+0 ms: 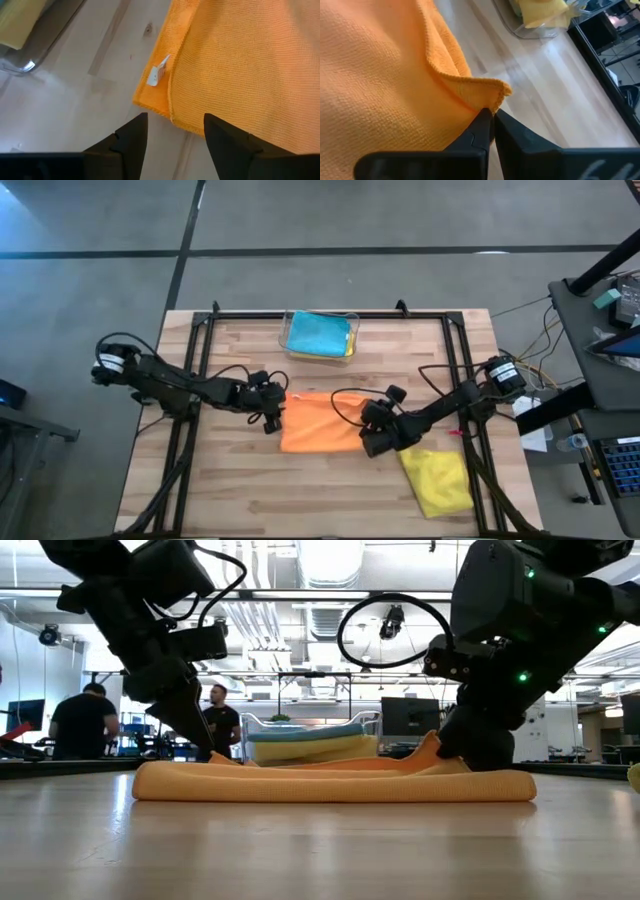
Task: Fold microfiber towels
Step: Fold the orange microfiber cloth
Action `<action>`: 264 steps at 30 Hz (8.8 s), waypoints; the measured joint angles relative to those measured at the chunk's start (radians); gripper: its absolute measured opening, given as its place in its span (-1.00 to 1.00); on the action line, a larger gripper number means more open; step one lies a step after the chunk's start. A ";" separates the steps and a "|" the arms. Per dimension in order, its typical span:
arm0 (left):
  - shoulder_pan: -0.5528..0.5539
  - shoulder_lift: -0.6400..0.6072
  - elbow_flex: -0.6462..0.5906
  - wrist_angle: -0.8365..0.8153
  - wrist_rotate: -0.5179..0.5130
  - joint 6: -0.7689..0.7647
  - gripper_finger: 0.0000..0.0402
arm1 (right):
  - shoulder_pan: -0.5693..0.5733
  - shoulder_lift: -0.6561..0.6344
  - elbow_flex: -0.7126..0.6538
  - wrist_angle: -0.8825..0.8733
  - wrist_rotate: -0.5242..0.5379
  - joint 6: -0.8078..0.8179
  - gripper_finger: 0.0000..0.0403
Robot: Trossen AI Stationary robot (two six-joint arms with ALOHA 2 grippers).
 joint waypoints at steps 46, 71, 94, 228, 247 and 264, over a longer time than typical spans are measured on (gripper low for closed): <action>-0.072 0.266 0.086 0.120 -0.263 0.045 -0.11 | 0.255 0.093 -0.017 0.439 -0.092 0.132 -0.26; -0.106 0.095 0.066 0.114 -0.191 0.111 -0.11 | 0.265 0.105 -0.016 0.413 -0.157 0.186 -0.57; -0.044 0.264 0.033 0.117 -0.287 0.093 -0.11 | 0.270 0.105 -0.016 0.413 -0.158 0.199 -0.60; -0.475 0.350 0.346 0.091 0.017 0.049 -1.00 | 0.163 0.419 0.646 0.388 -0.220 -0.699 -0.08; -0.475 0.348 0.346 0.167 0.056 0.082 -1.00 | 0.156 0.432 0.646 0.391 -0.310 -0.724 -0.74; -0.492 0.162 0.306 -0.081 -0.026 0.159 -0.39 | 0.162 0.384 0.638 0.293 -0.307 -0.617 -0.96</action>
